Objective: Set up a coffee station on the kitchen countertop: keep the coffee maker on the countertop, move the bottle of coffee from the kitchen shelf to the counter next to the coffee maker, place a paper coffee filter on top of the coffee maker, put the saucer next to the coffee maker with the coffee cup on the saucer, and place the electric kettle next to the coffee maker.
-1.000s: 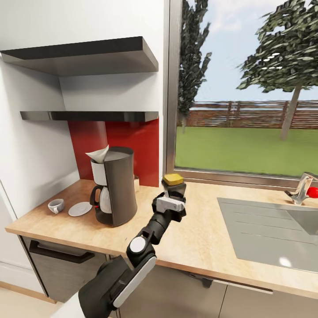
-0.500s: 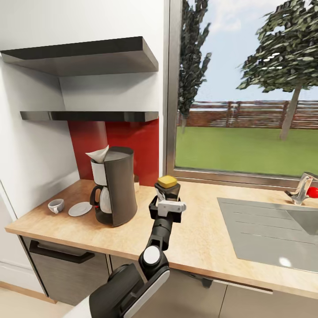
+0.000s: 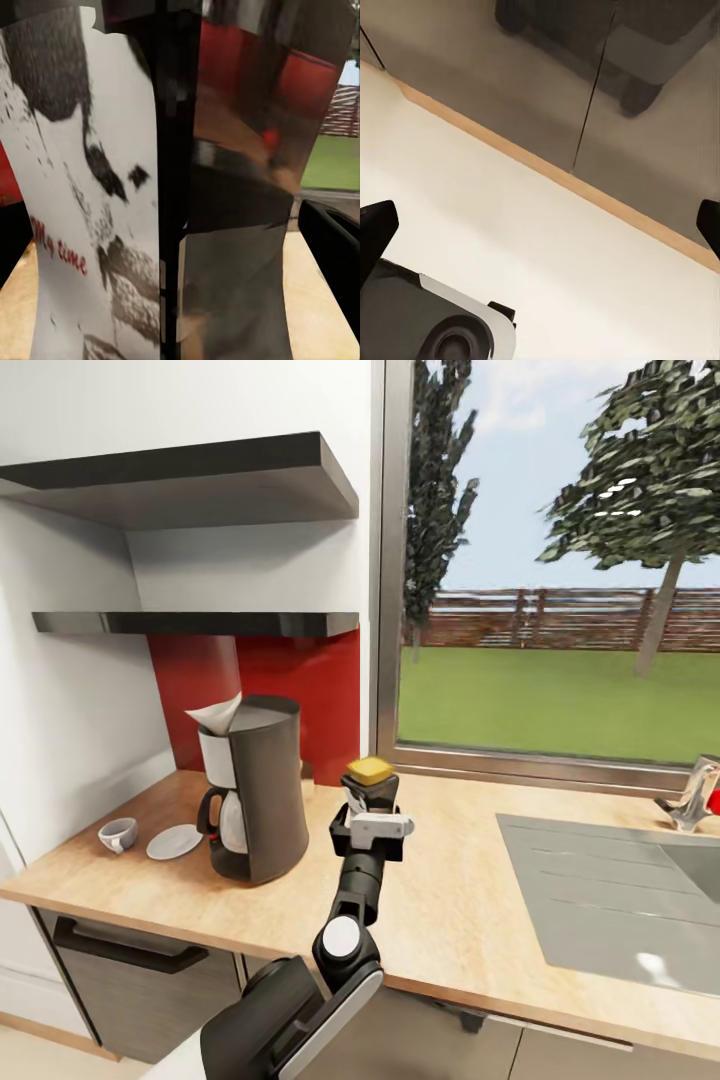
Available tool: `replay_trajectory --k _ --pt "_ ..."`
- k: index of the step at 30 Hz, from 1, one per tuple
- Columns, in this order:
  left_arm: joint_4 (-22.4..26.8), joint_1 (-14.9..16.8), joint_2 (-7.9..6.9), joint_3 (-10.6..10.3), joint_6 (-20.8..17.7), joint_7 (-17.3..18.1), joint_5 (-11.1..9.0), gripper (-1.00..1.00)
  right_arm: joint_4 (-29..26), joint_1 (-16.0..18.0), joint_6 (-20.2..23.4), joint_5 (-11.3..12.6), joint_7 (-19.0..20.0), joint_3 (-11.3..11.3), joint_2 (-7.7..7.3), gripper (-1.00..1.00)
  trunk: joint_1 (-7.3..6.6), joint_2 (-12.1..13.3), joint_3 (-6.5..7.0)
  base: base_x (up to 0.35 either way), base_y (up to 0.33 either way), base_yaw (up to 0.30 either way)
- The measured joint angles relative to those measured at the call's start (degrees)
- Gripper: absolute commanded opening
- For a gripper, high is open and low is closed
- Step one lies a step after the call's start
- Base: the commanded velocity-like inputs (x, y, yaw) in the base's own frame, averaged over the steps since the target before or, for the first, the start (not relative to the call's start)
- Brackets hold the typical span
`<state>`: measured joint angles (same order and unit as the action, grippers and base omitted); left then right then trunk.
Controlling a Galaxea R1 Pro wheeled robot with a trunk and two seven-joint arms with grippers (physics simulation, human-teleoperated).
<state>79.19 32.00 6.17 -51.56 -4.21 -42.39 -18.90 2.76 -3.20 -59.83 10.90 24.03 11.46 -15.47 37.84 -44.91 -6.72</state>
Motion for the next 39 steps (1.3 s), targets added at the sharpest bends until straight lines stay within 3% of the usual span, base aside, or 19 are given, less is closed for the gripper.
replay_trajectory --k 18,39 --pt "0.0 0.0 -0.09 -0.1 0.0 -1.2 0.0 -1.00 0.0 0.0 0.1 -0.1 0.0 0.2 0.00 1.00 0.01 0.0 0.00 0.048 0.015 0.000" --pt "0.1 0.0 -0.09 0.0 -0.1 -1.2 0.0 -1.00 0.0 0.0 0.1 -0.1 0.0 0.2 0.00 1.00 4.62 -8.4 -3.77 0.000 0.000 0.000"
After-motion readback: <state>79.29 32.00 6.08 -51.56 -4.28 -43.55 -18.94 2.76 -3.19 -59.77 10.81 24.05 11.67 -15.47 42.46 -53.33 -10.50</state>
